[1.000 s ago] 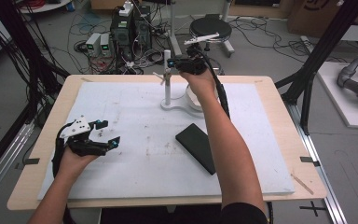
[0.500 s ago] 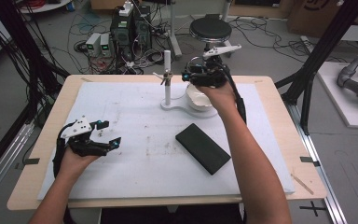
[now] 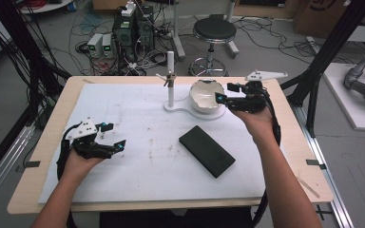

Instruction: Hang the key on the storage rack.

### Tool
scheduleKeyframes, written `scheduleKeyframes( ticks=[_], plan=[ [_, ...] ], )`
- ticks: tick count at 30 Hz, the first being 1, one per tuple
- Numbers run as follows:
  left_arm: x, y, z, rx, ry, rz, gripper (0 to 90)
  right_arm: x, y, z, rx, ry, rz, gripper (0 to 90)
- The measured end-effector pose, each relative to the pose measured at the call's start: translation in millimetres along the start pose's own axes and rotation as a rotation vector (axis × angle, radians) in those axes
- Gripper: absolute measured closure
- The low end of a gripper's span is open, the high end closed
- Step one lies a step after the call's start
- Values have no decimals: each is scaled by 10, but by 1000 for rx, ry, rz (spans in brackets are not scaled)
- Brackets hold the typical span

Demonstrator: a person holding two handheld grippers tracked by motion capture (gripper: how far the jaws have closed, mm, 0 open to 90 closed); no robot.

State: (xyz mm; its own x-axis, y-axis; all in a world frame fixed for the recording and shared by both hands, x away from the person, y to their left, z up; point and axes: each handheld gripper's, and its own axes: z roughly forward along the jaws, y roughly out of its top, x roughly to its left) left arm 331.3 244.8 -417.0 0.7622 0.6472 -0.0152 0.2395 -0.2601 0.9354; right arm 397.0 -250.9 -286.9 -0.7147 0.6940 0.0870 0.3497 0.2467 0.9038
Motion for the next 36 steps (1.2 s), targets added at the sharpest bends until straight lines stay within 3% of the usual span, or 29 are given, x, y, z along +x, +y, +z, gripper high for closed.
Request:
scheduleKeyframes(
  ticks=[4,10,14,21,36],
  plan=[
    [0,2,-8,-9,-4,-7,147,-59,-235,-176,-40,-21,26,283],
    [3,-4,-4,0,-9,0,147,-87,-580,-307,-53,-29,54,249],
    [-1,-8,-6,-3,-13,-2,147,-56,-825,-341,-67,-31,59,226],
    [-12,-9,-7,-16,-21,-2,147,-81,-1091,-328,-63,-20,63,202],
    [4,-10,-22,-16,-13,0,147,-194,-1242,-302,-36,-49,109,202]
  ],
)
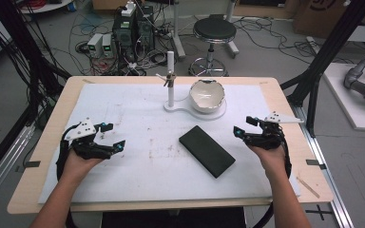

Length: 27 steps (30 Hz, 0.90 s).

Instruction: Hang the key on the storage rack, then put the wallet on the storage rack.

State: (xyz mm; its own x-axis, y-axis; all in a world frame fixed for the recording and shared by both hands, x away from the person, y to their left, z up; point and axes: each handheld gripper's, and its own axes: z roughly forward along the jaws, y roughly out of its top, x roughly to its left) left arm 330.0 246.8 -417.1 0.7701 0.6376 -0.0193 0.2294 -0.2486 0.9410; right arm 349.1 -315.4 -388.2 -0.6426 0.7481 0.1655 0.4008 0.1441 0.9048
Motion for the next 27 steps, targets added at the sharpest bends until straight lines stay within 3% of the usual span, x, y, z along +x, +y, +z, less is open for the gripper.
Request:
scheduleKeyframes(
  ticks=[8,15,17,22,24,25,27],
  plan=[
    [11,-13,-10,1,4,-8,147,-22,-8,25,18,16,11,202],
    [1,-16,-21,6,6,2,147,-22,-40,121,83,40,-1,202],
    [-6,-14,-14,9,4,3,147,-26,-73,204,143,58,-5,202],
    [-36,-10,2,18,-4,12,147,-38,-194,309,205,90,26,207],
    [-42,-11,7,19,-5,12,147,-47,-276,393,285,119,39,218],
    [-44,-11,10,19,-8,12,147,-47,-276,393,285,119,39,218],
    [-43,-10,14,18,-10,12,147,-5,-310,467,353,168,26,228]
  ],
)
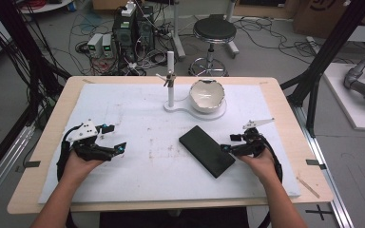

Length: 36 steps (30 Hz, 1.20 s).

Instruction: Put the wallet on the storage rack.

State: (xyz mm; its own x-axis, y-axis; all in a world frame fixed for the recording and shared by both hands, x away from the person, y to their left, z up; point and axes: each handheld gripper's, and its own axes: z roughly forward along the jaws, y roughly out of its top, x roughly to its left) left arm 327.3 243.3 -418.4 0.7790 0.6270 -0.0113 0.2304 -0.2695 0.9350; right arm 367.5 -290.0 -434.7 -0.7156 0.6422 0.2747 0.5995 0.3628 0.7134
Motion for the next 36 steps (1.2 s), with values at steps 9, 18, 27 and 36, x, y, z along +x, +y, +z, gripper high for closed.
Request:
scheduleKeyframes(
  ticks=[9,18,27,36],
  plan=[
    [-2,7,14,1,-1,3,147,96,-21,172,132,58,-35,255],
    [-6,8,8,4,2,5,147,138,-39,157,160,92,-21,395],
    [-22,6,31,16,0,13,147,79,-43,117,141,95,42,675],
    [-16,8,17,7,-4,6,146,113,-14,50,103,91,-10,836]
  ],
)
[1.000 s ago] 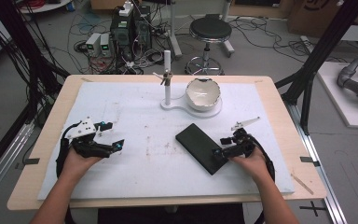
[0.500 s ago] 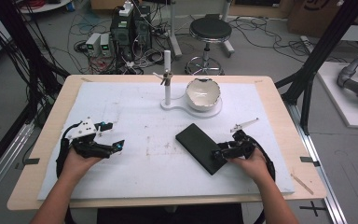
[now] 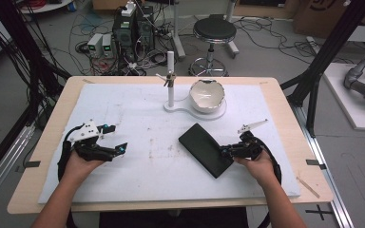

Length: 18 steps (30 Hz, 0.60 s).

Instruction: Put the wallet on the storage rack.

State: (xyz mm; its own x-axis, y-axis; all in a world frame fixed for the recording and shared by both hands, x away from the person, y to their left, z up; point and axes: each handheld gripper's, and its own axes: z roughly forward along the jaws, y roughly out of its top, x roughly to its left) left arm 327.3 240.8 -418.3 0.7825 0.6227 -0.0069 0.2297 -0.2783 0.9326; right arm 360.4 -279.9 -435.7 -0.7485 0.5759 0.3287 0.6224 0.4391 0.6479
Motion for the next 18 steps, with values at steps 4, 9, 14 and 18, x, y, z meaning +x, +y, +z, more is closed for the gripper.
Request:
scheduleKeyframes(
  ticks=[4,9,14,18],
  plan=[
    [12,5,-4,-19,-13,-22,147,69,40,-117,-63,23,-43,843],
    [-8,31,-7,-36,-39,-27,147,231,139,-272,-140,11,-142,846],
    [-28,64,-6,-54,-64,-32,147,381,234,-391,-186,-8,-235,846],
    [-59,103,7,-71,-101,-45,147,501,298,-434,-210,-5,-305,846]
  ],
)
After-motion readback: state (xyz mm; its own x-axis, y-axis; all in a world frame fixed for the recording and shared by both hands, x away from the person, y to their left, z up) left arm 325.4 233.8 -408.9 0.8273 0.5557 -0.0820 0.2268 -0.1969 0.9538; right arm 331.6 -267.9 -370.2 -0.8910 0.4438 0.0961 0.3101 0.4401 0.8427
